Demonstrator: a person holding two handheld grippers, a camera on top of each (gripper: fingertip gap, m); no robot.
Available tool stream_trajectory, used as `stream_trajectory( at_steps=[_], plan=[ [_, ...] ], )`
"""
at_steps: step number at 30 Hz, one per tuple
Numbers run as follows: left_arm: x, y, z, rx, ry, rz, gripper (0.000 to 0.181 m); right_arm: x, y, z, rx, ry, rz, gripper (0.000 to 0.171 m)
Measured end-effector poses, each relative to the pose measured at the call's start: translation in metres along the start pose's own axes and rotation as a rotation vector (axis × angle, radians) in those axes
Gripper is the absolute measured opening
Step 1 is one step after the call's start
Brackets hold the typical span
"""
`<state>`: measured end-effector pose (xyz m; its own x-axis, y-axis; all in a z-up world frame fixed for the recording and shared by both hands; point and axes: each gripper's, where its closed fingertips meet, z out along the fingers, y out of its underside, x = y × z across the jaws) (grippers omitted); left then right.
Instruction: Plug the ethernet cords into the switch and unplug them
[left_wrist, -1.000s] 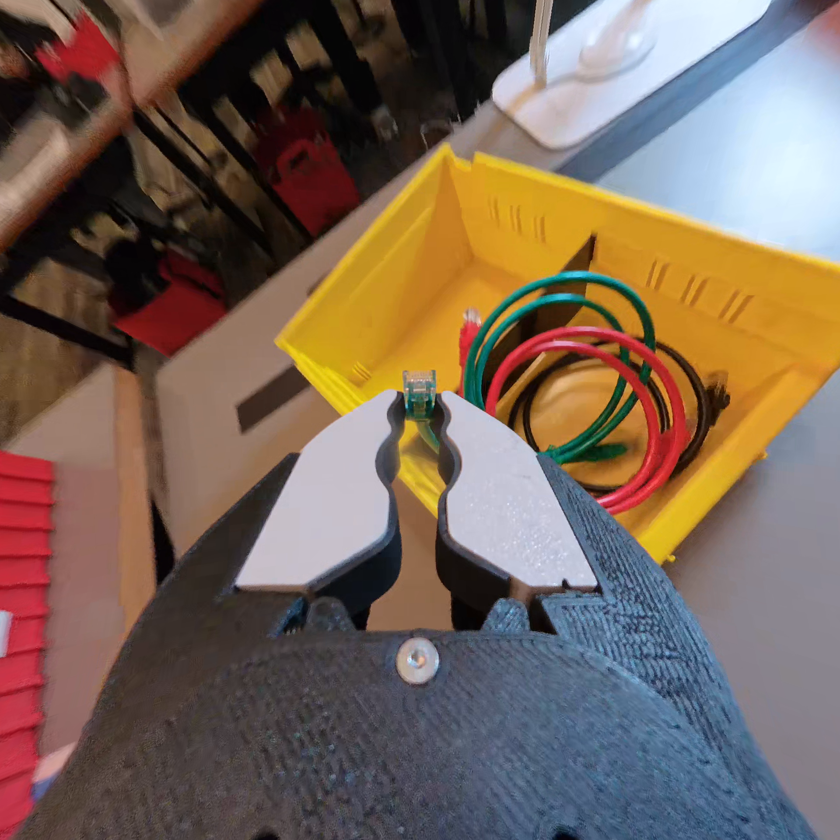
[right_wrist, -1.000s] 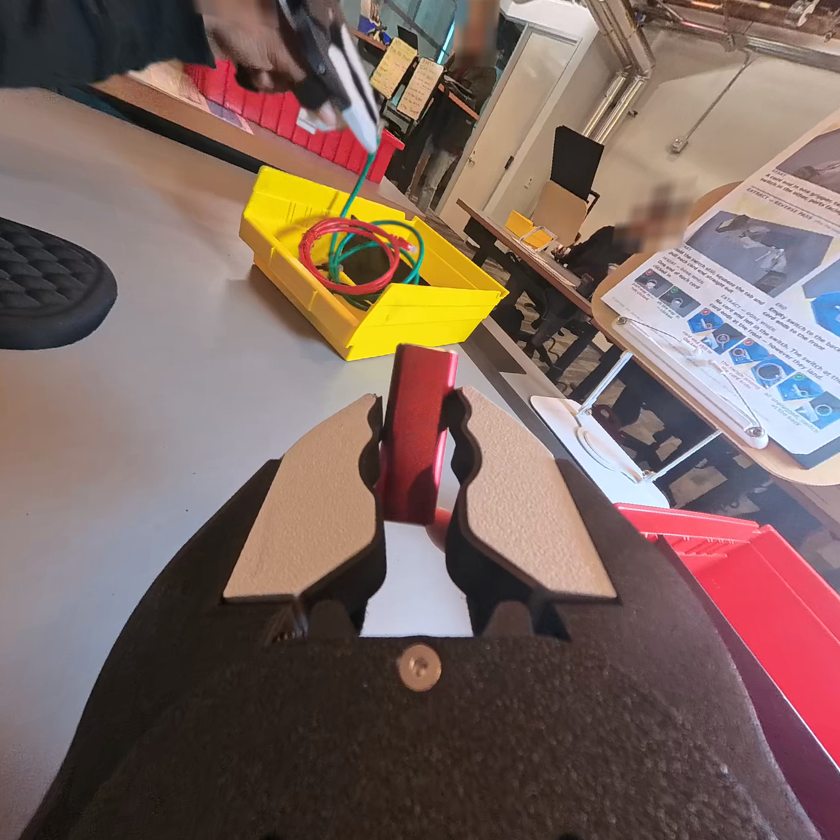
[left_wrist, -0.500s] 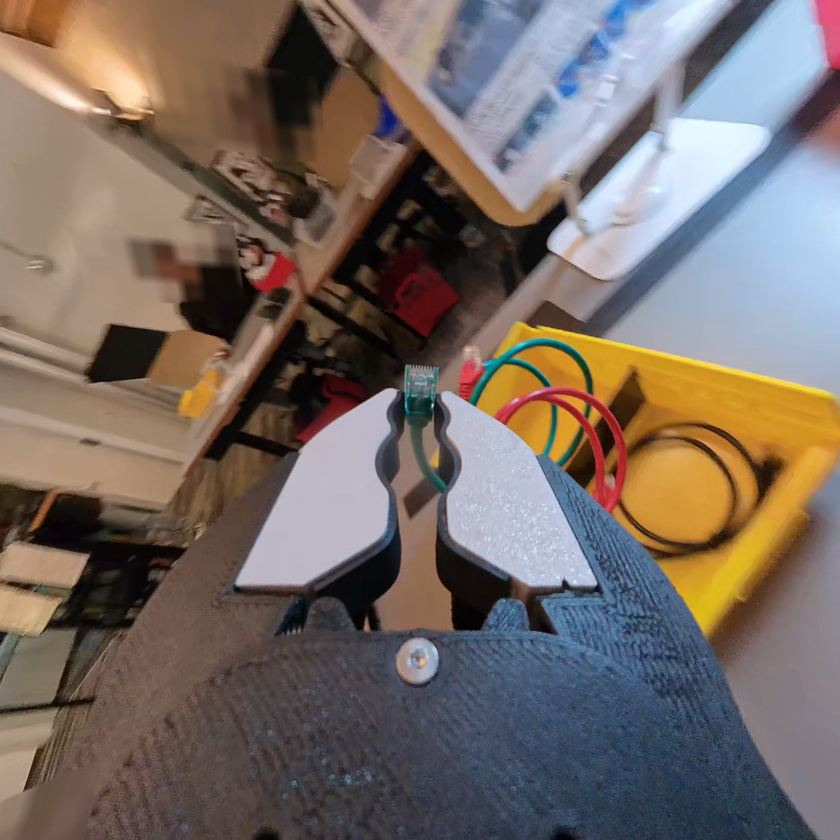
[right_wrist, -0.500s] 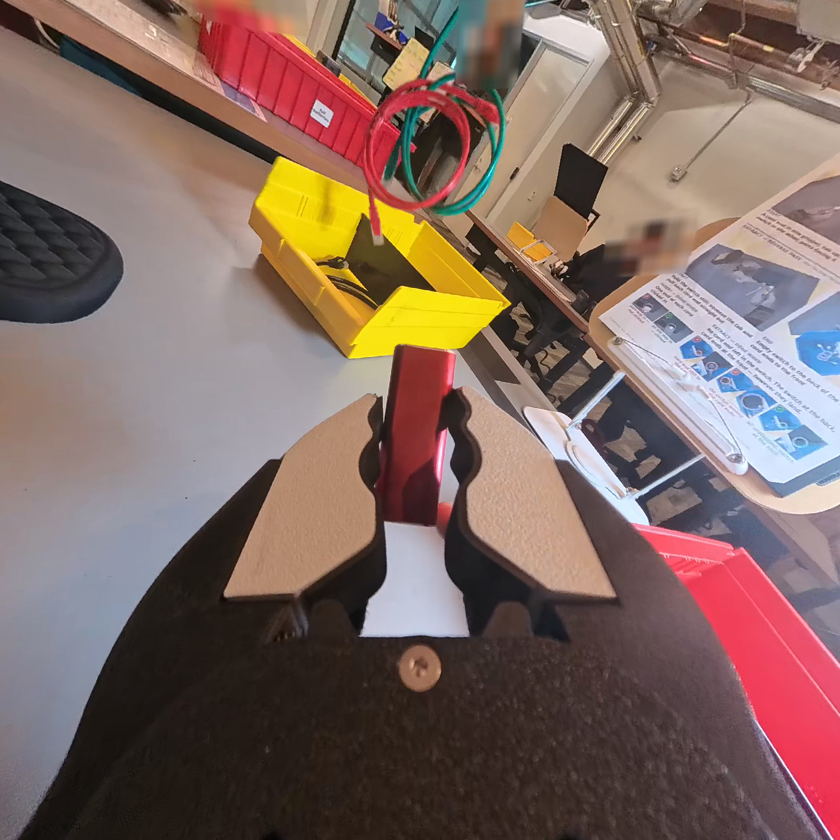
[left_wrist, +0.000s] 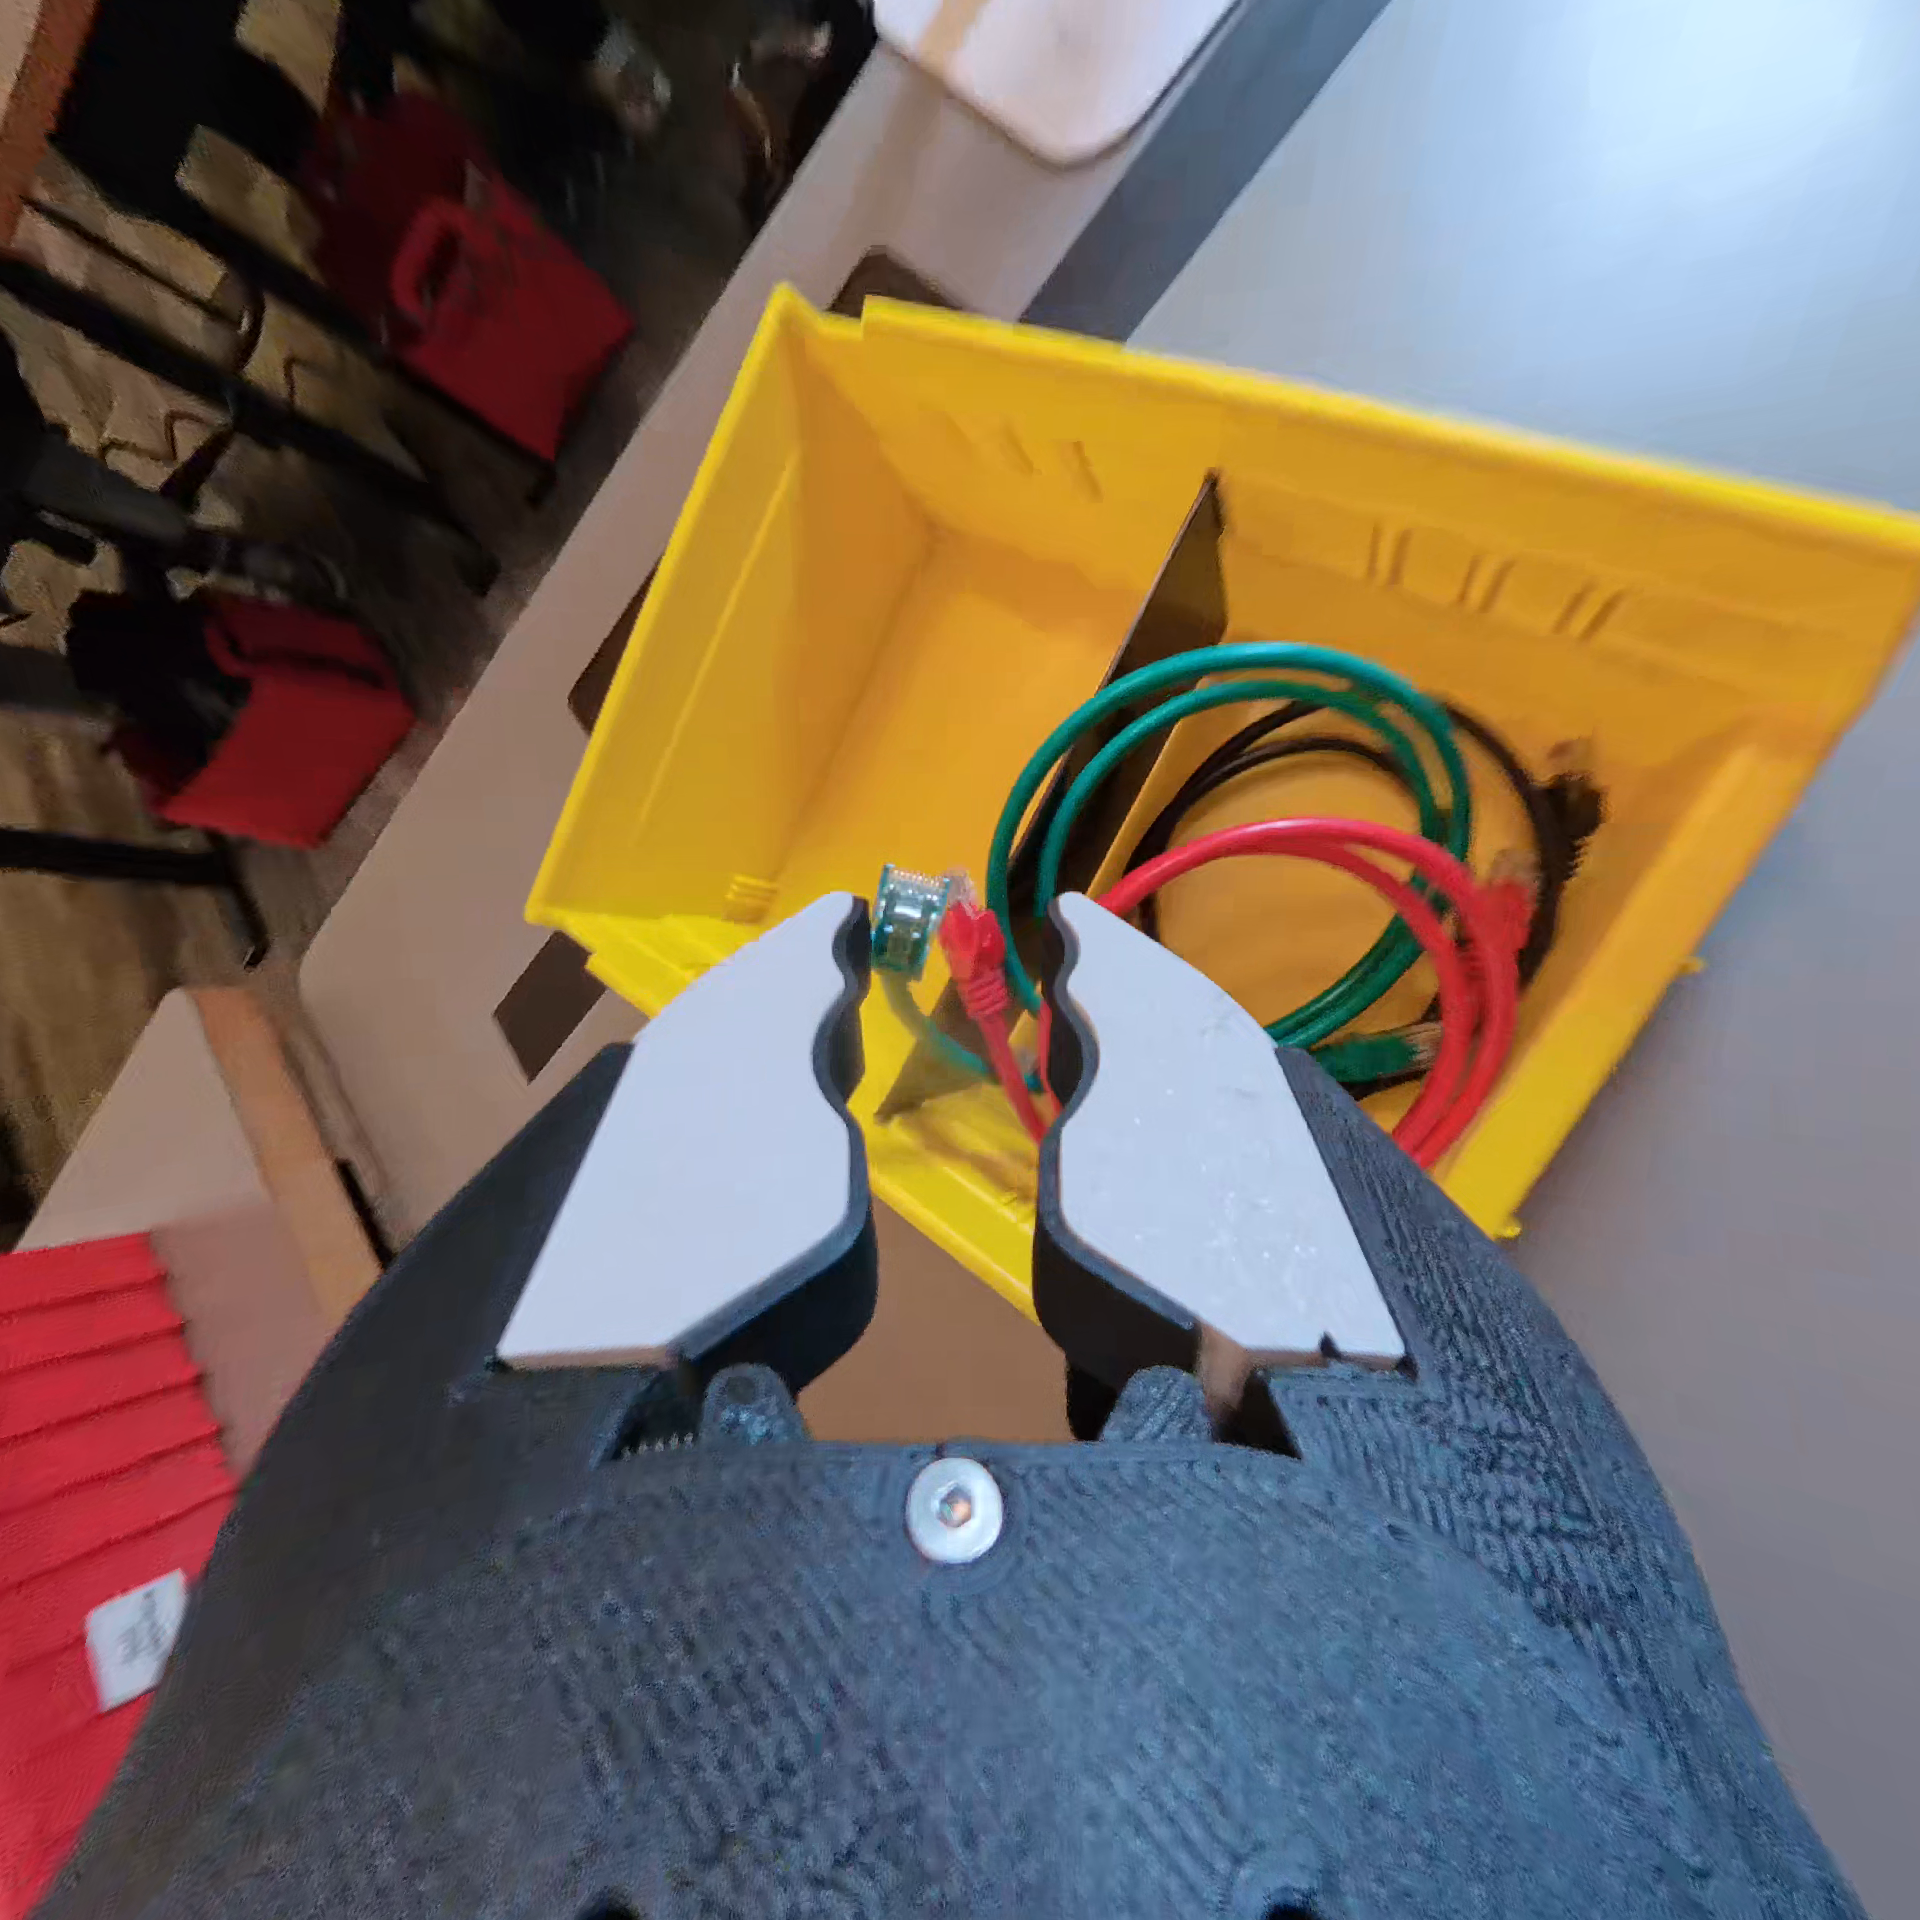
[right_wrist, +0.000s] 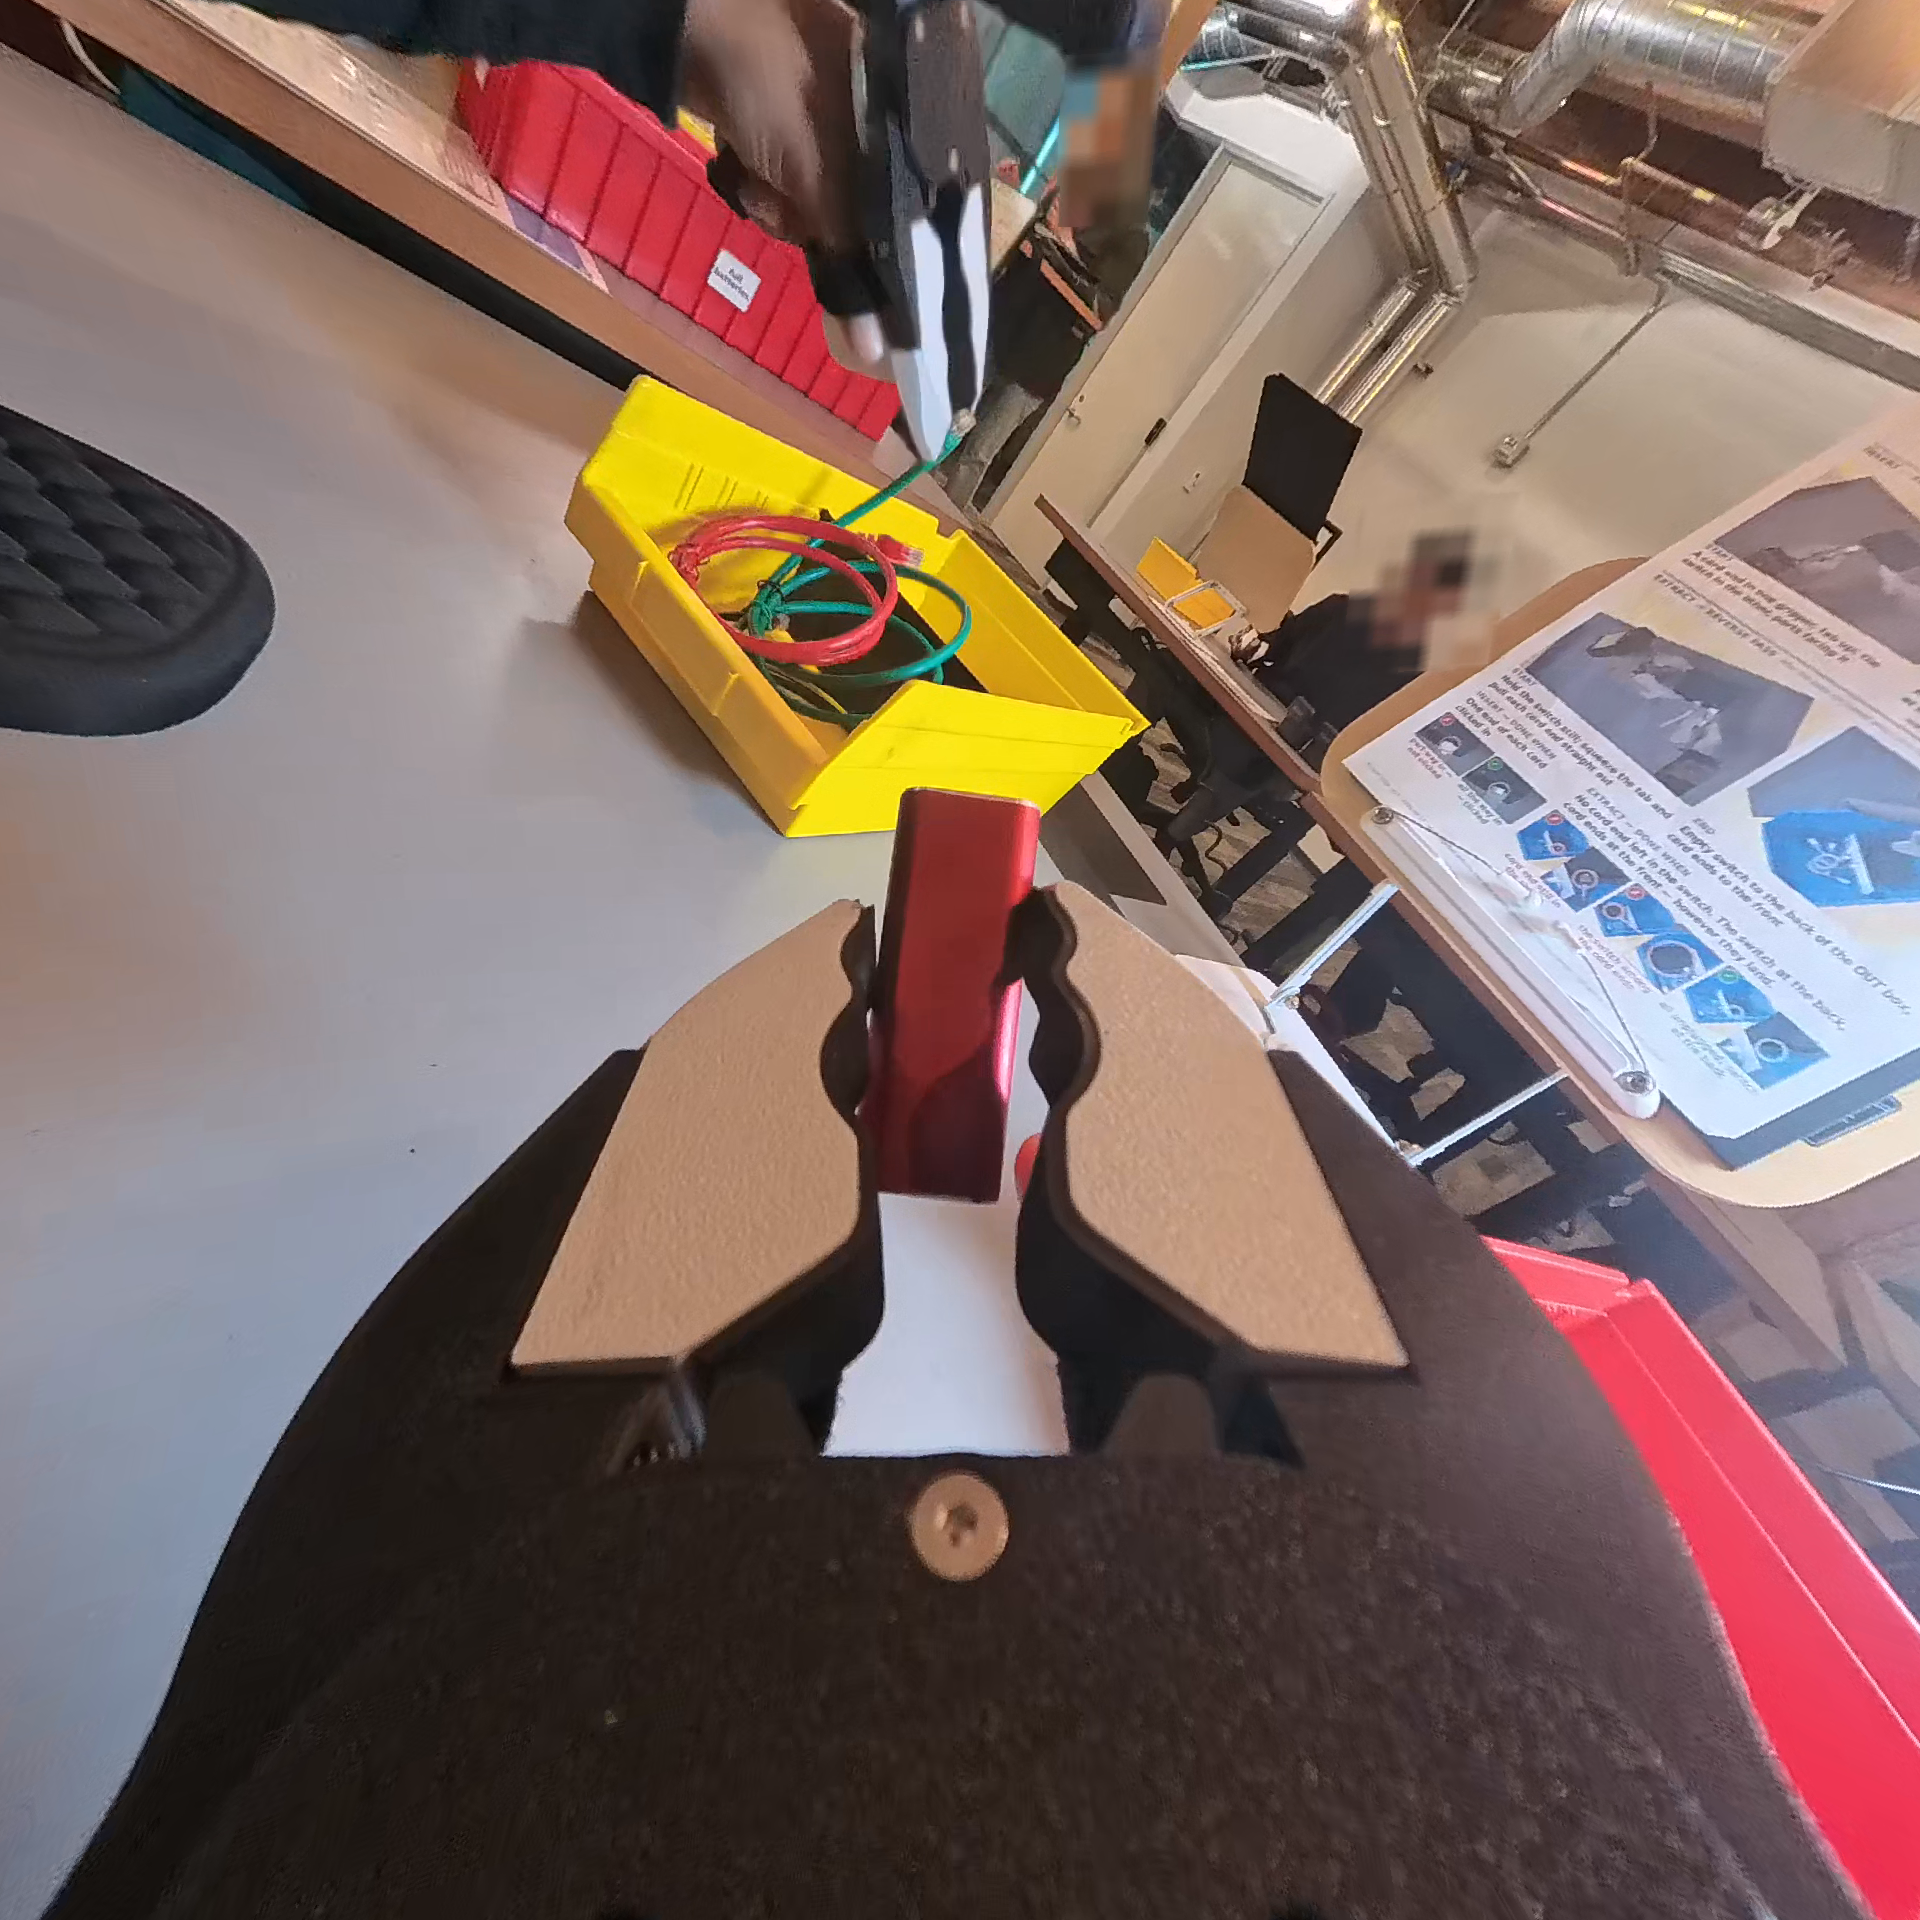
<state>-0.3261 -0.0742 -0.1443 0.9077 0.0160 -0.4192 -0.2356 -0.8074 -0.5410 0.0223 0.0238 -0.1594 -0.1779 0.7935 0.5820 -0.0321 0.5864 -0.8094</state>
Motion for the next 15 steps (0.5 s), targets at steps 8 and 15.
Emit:
stream_trajectory(
  at_steps=[8, 15],
  plan=[
    [0.045, 0.005, -0.02, -0.021, 0.08, 0.146, 0.03, -0.007, 0.0, 0.006, -0.012, -0.021, -0.022, 0.027],
    [0.045, 0.047, 0.039, -0.254, 0.025, 0.258, 0.037, -0.007, -0.001, 0.006, -0.013, -0.011, -0.028, 0.027]
  ],
)
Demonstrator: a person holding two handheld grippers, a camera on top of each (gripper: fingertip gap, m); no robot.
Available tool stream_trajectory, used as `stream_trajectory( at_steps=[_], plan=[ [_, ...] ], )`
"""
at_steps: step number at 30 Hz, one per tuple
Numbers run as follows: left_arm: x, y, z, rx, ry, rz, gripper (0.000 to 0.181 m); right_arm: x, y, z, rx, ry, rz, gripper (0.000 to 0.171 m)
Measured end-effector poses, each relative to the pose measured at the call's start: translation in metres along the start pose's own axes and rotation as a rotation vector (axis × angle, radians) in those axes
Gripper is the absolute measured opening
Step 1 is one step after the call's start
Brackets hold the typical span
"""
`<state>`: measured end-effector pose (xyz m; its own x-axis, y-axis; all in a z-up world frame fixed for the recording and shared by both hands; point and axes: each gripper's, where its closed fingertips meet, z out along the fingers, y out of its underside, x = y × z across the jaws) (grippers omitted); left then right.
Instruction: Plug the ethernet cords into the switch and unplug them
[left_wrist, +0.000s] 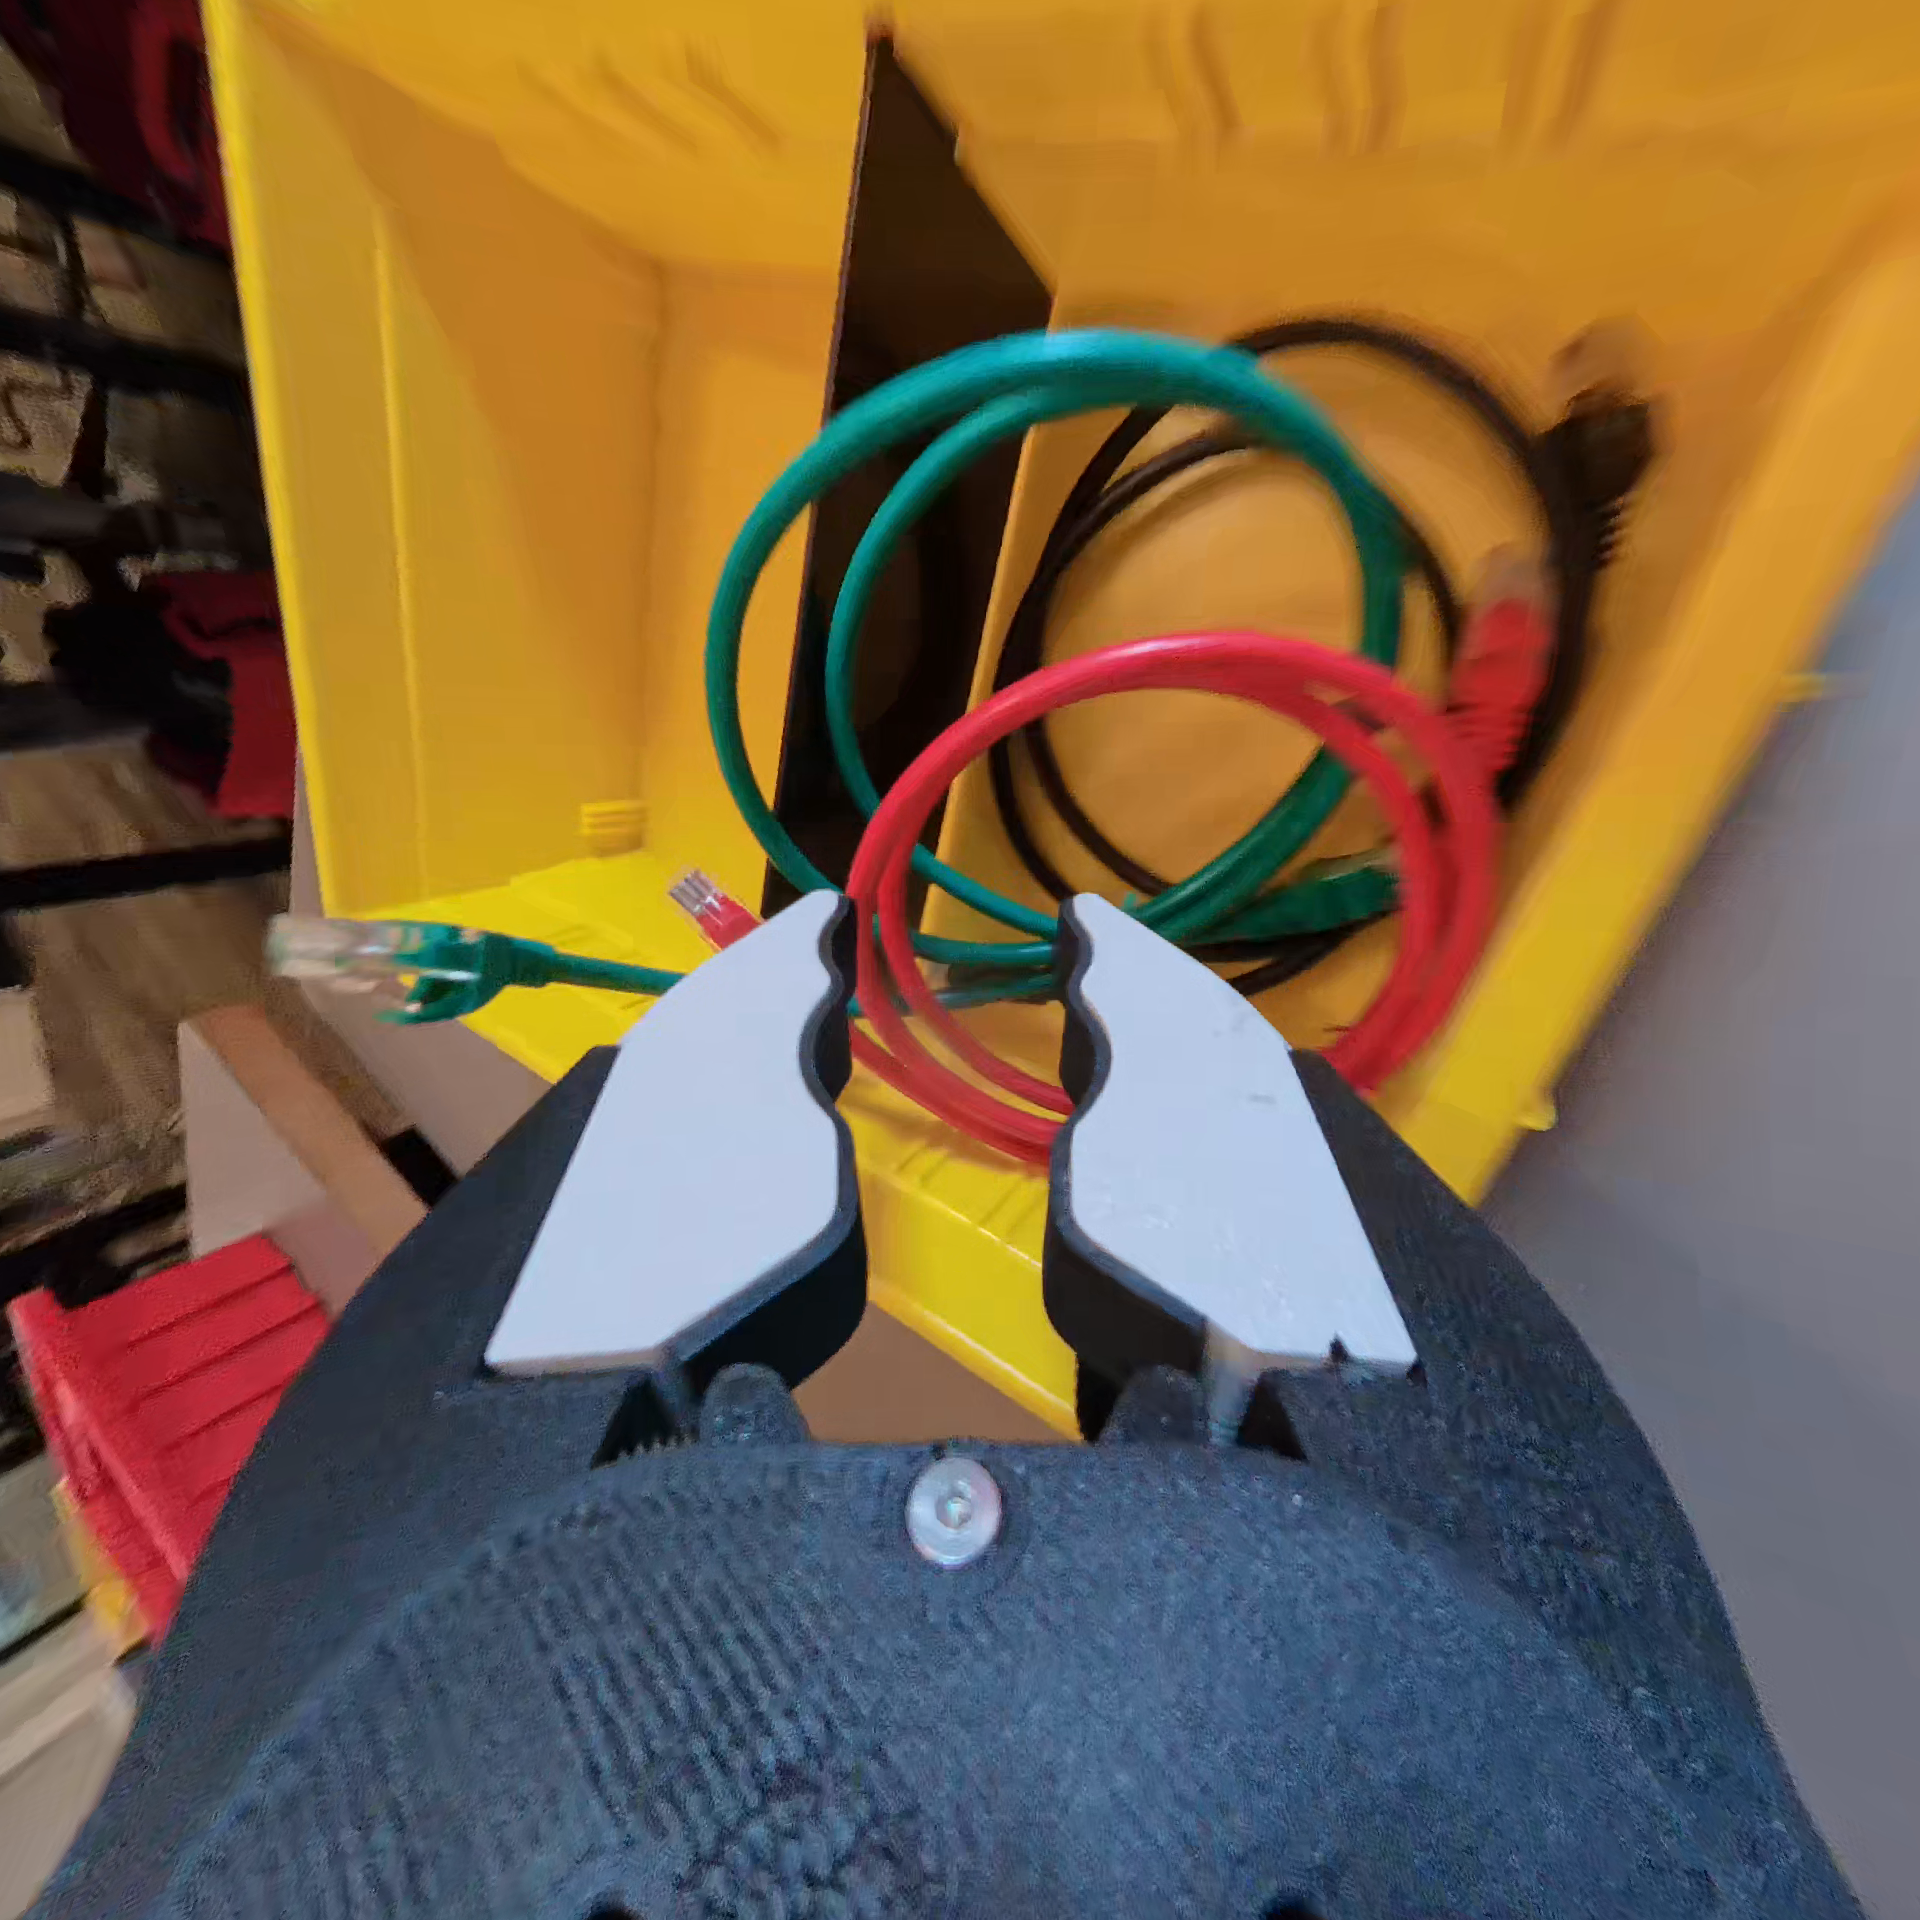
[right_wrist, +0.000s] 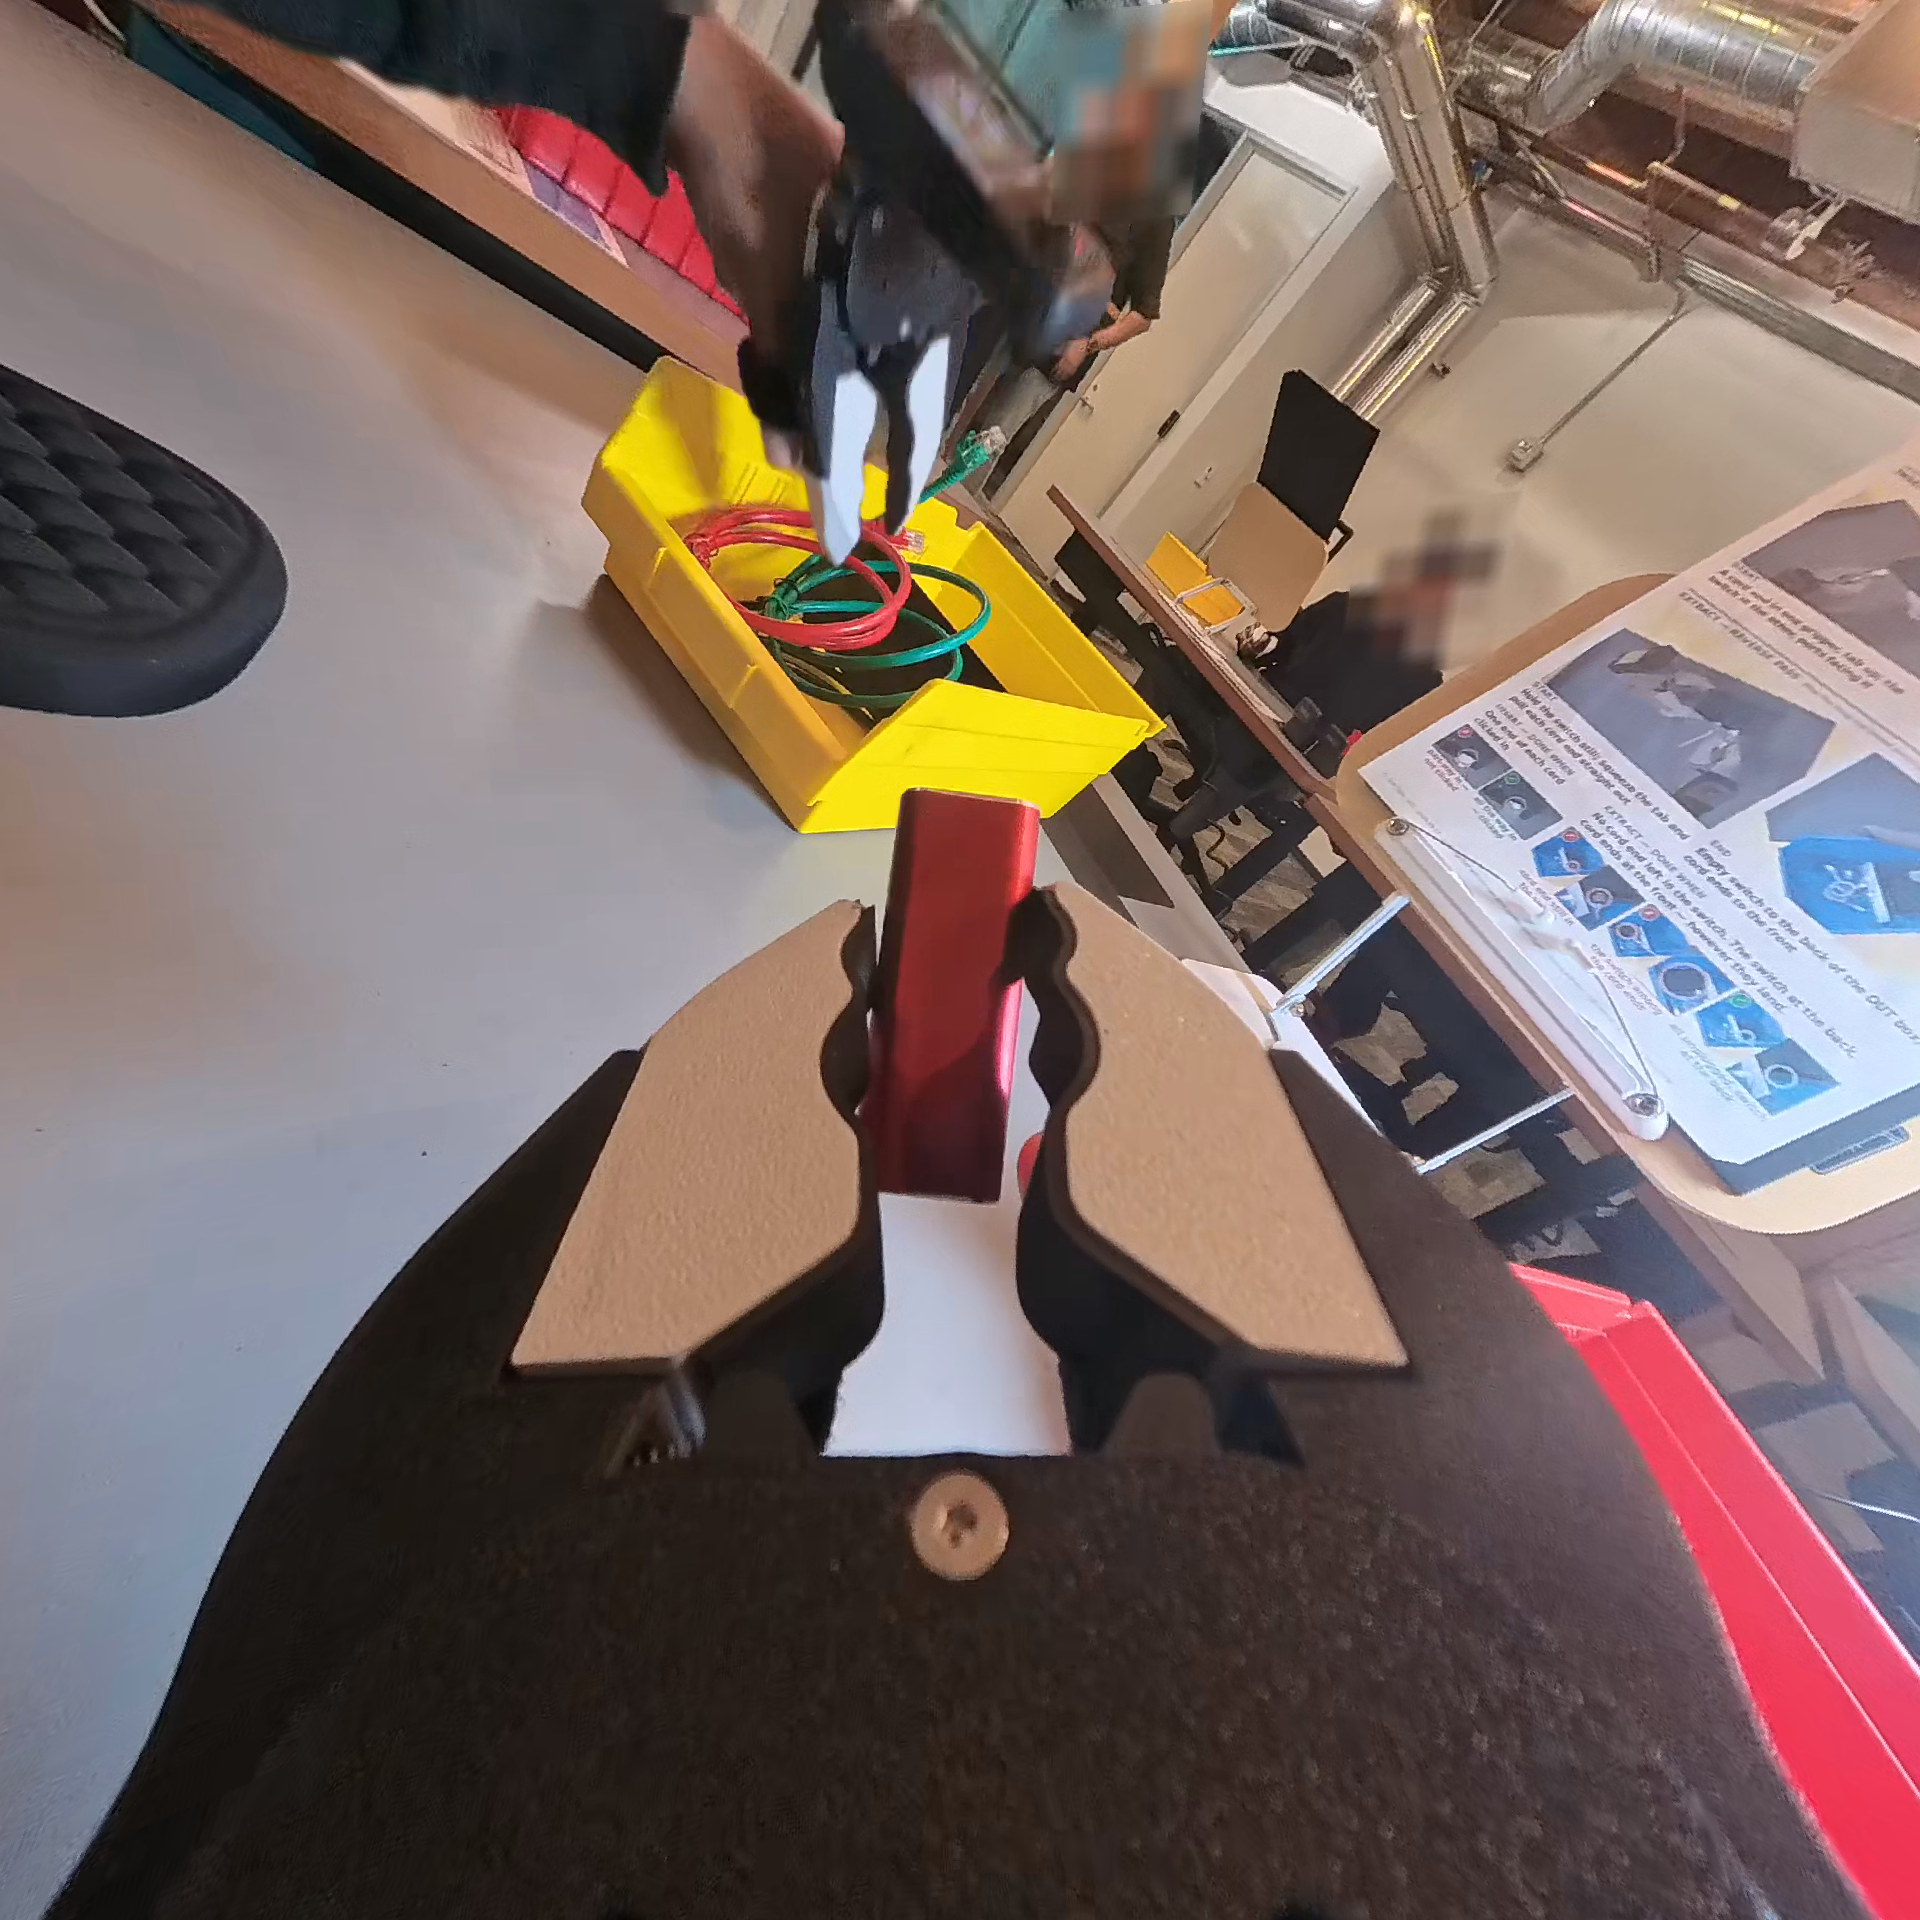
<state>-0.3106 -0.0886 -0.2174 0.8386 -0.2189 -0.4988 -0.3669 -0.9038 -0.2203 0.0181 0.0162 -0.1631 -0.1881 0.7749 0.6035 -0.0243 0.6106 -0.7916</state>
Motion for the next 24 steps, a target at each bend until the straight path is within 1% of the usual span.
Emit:
stream_trajectory(
  at_steps=[1, 2, 3, 4, 6, 9, 12, 13, 15, 16, 18, 19, 21, 24],
  plan=[
    [-0.003, 0.006, 0.011, -0.042, -0.016, 0.005, 0.037, 0.001, 0.0, -0.001, 0.001, 0.003, 0.002, 0.027],
    [-0.005, 0.011, 0.019, -0.073, -0.027, 0.009, 0.035, 0.002, 0.0, -0.002, 0.003, 0.007, 0.004, 0.027],
    [-0.01, 0.016, 0.024, -0.102, -0.054, 0.018, 0.022, 0.003, -0.001, -0.003, 0.006, 0.012, 0.006, 0.027],
    [-0.017, 0.019, 0.023, -0.121, -0.097, 0.041, 0.019, 0.004, -0.001, -0.004, 0.011, 0.016, 0.008, 0.027],
    [-0.018, 0.013, 0.011, -0.088, -0.08, 0.02, 0.015, 0.007, -0.002, -0.005, 0.019, 0.022, 0.018, 0.027],
    [-0.026, -0.002, -0.034, 0.015, -0.098, 0.004, 0.008, 0.01, -0.002, -0.006, 0.034, 0.026, 0.044, 0.027],
    [-0.031, -0.023, -0.095, 0.163, -0.109, 0.001, 0.005, 0.014, -0.004, -0.007, 0.049, 0.033, 0.06, 0.027],
    [-0.027, -0.033, -0.117, 0.234, -0.082, 0.023, 0.005, 0.015, -0.006, -0.008, 0.054, 0.039, 0.06, 0.027],
    [-0.002, -0.055, -0.155, 0.394, 0.021, 0.122, 0.005, 0.018, -0.008, -0.009, 0.06, 0.051, 0.058, 0.027],
    [0.012, -0.065, -0.168, 0.444, 0.068, 0.139, 0.005, 0.02, -0.008, -0.01, 0.063, 0.059, 0.059, 0.027],
    [0.054, -0.083, -0.178, 0.524, 0.197, 0.228, 0.005, 0.023, -0.009, -0.011, 0.065, 0.072, 0.061, 0.027],
    [0.082, -0.091, -0.178, 0.57, 0.271, 0.297, 0.006, 0.024, -0.008, -0.012, 0.064, 0.078, 0.062, 0.027],
    [0.134, -0.107, -0.167, 0.633, 0.399, 0.376, 0.006, 0.026, -0.005, -0.013, 0.057, 0.086, 0.07, 0.027],
    [0.201, -0.124, -0.139, 0.682, 0.581, 0.402, 0.009, 0.027, 0.0, -0.012, 0.044, 0.088, 0.078, 0.027]
  ],
)
